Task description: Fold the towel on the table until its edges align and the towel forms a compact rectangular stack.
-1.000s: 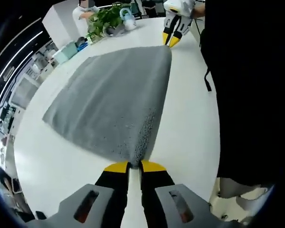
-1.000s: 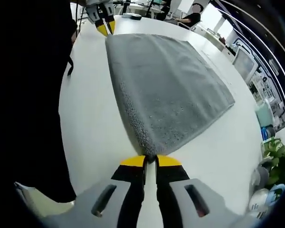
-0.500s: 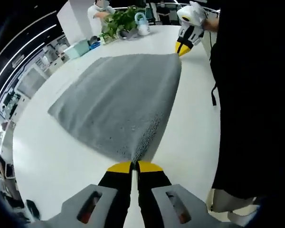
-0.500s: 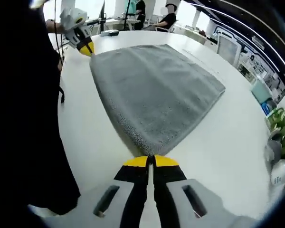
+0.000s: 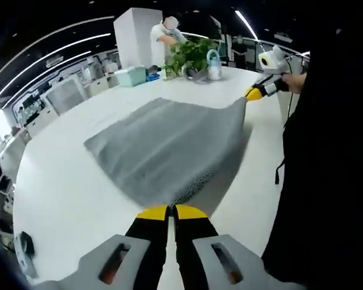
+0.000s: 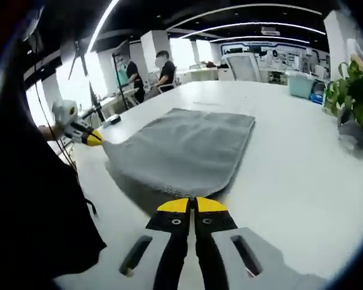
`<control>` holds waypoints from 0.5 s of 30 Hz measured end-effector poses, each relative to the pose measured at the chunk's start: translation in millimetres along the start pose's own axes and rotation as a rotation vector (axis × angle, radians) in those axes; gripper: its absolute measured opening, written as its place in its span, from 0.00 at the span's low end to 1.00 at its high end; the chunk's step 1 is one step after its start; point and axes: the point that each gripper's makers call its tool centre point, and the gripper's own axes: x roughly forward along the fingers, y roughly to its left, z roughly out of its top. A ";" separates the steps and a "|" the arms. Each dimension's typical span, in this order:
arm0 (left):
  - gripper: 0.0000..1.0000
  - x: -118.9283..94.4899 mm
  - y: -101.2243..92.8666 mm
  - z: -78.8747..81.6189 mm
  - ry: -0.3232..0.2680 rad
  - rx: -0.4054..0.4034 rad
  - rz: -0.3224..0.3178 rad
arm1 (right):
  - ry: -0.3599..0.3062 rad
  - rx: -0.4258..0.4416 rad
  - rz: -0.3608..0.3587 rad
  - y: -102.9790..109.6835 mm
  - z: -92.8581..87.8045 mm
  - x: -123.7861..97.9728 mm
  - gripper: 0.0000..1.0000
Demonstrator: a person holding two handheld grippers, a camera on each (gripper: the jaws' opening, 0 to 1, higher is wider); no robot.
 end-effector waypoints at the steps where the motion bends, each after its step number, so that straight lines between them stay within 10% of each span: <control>1: 0.03 -1.0 1.4 3.1 -0.016 -0.009 0.006 | -0.025 0.013 0.001 -0.8 5.5 -0.8 0.00; 15: 0.03 -13.7 9.4 46.1 -0.235 -0.181 0.028 | -0.233 0.142 0.055 2.6 48.8 -6.4 0.00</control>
